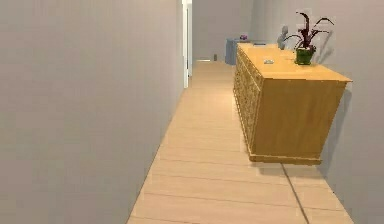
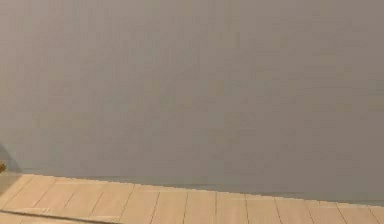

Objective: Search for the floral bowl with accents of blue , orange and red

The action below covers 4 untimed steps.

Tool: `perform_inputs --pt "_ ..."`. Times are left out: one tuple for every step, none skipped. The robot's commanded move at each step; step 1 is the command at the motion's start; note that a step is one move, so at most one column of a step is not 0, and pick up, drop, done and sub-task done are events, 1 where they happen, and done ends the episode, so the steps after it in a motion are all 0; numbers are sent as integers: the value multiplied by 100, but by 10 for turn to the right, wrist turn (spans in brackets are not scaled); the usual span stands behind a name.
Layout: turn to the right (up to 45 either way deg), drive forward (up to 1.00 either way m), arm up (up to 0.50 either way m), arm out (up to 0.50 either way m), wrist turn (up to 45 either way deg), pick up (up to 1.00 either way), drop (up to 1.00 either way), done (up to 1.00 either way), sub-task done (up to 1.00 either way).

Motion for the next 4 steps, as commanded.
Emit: perform_inputs --pt "0 100 0 0 0 0 0 0 0" --pt "0 100 0 0 0 0 0 0 0" --pt "30 0 0 0 0 0 0 0 0" --pt "0 100 0 0 0 0 0 0 0"
